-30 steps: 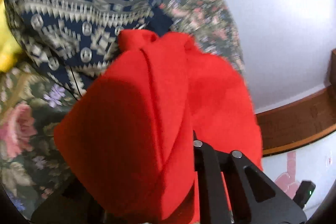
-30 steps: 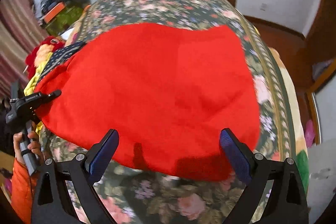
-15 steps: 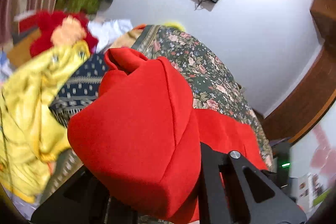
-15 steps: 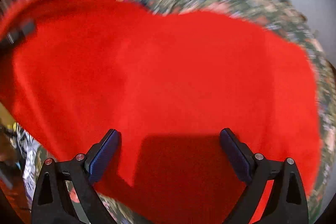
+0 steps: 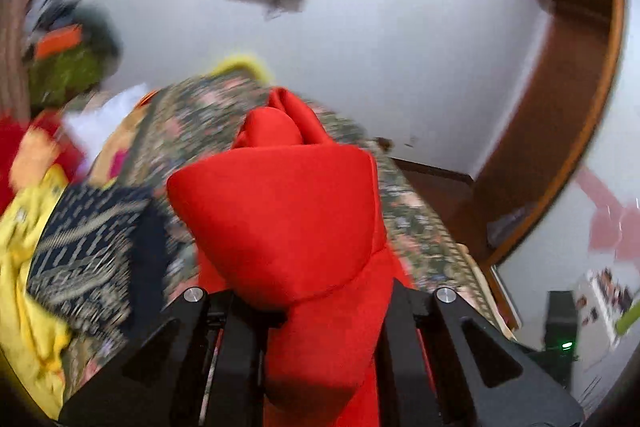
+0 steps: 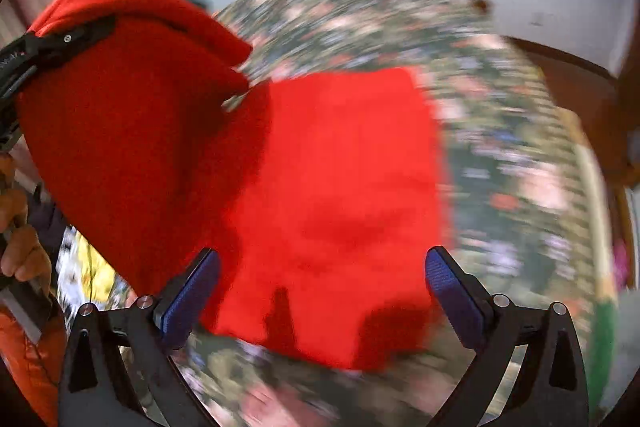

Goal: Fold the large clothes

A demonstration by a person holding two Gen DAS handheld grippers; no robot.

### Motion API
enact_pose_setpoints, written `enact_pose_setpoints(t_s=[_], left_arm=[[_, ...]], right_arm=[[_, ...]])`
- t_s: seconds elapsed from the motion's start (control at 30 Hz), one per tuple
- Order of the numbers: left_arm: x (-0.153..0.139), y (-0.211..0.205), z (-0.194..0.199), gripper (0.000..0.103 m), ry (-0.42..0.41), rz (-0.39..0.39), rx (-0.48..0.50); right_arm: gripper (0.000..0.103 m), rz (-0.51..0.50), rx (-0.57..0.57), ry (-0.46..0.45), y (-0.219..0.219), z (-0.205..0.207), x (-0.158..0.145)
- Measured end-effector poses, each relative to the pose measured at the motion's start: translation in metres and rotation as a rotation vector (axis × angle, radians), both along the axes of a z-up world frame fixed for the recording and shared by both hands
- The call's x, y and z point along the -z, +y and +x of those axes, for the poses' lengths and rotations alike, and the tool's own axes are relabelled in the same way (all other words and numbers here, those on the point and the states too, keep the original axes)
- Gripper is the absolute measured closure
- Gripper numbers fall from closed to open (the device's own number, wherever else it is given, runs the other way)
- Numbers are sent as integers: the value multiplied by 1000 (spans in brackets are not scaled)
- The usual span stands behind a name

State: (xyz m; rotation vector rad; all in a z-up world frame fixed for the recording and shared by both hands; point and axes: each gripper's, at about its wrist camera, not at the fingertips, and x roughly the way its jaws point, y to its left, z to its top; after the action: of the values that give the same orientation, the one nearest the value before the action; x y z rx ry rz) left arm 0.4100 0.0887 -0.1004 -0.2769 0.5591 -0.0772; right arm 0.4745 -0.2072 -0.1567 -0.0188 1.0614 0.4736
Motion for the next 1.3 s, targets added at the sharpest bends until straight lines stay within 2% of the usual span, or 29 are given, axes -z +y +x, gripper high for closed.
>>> enact_pose_setpoints(t_s=[0.1, 0.2, 0.27, 0.33, 0.4, 0.47, 0.53, 0.63, 0.7, 0.8, 0.93, 1.03, 1.17, 1.3], left_arm=[[-3, -63, 9, 94, -29, 85, 112], [19, -120, 10, 94, 7, 210, 222], [45, -145, 12, 94, 83, 265, 286], [83, -160, 13, 94, 200, 318, 355], [117, -165, 9, 93, 304, 362, 412], [137, -164, 0, 91, 359, 381, 452], [140, -162, -14, 84, 360, 385, 483], [136, -154, -31, 61, 373, 361, 531], [124, -148, -40, 31, 384, 306, 552], [102, -126, -52, 16, 343, 281, 499], [71, -85, -63, 10, 275, 272, 364], [66, -53, -57, 4, 259, 274, 263], [96, -18, -41, 4, 373, 243, 175], [133, -9, -40, 4, 466, 209, 179]], right_arm=[[2, 2, 89, -34, -48, -10, -14], [2, -8, 153, -49, -83, -15, -21], [2, -19, 177, -53, -101, -22, -22], [2, -38, 194, -53, -116, -31, -21], [2, -45, 198, -53, -124, -40, -20], [2, -43, 198, -48, -128, -47, -17], [2, -36, 196, -37, -129, -50, -15], [2, -15, 186, -24, -123, -50, -14], [2, 1, 176, -19, -117, -49, -14], [2, 33, 149, -20, -102, -45, -18], [2, 82, 94, -20, -71, -38, -25], [2, 100, 52, -10, -45, -31, -21], [2, 69, 17, 54, -15, -15, 9], [2, -46, 30, 114, -11, -1, 49]])
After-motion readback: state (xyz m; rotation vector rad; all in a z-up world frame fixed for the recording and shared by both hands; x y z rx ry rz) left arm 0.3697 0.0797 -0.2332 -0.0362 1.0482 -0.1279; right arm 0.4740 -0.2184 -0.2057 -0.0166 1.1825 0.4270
